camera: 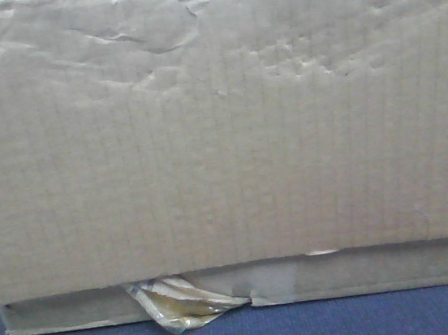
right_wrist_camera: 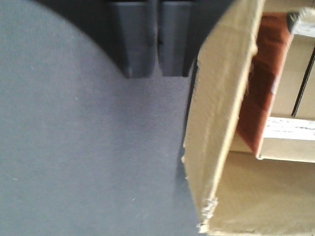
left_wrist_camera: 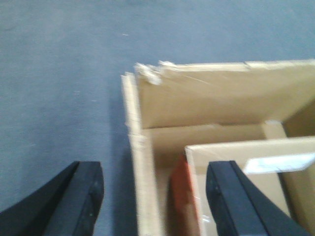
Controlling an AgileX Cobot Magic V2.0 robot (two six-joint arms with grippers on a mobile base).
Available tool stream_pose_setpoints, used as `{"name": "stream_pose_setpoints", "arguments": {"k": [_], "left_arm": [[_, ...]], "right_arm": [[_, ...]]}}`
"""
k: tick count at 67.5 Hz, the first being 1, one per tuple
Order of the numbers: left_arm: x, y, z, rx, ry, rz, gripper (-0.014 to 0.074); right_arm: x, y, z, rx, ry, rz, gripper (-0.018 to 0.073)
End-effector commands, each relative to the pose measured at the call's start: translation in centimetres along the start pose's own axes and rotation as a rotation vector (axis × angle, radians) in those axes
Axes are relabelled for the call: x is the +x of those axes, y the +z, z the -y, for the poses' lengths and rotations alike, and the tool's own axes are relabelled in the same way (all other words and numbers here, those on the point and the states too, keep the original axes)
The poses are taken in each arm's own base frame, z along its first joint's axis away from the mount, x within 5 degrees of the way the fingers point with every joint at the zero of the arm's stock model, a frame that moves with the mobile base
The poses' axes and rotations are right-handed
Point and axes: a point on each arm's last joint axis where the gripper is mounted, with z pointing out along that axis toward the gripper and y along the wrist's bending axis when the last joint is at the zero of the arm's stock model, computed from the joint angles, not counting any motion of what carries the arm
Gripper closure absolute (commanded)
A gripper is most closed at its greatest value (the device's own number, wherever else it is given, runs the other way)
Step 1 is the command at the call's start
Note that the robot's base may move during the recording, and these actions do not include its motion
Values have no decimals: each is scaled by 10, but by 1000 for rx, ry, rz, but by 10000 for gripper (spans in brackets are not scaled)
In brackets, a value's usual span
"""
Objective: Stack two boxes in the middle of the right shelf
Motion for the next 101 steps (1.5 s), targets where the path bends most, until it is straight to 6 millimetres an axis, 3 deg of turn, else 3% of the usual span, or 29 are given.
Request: {"name": "stream_pose_setpoints", "arguments": {"k": [1, 5, 15, 33, 51, 69, 92, 101], "left_arm": [[-3, -4, -10, -6, -13, 16, 237], [-4, -3, -15, -7, -23, 9, 237], [-5, -1, -18, 6, -29, -5, 237], [-1, 1, -13, 53, -24, -37, 237], [25, 30, -11, 29, -1, -172, 237], [58, 59, -8, 24, 10, -327, 237], [70, 104, 2, -16, 34, -439, 237], [72, 111, 4, -19, 27, -460, 241]], "right_arm": [[-18, 5, -5, -3, -2, -14, 286], [-26, 12, -9, -12, 64, -52, 218], [-41, 34, -16, 75, 109, -113, 218], [-37, 68, -58, 21, 31, -197, 218], [-33, 92, -61, 39, 57, -258, 218], [-4, 122, -57, 78, 63, -395, 219], [5, 139, -58, 87, 64, -458, 219], [6, 140, -58, 88, 64, -461, 219]]}}
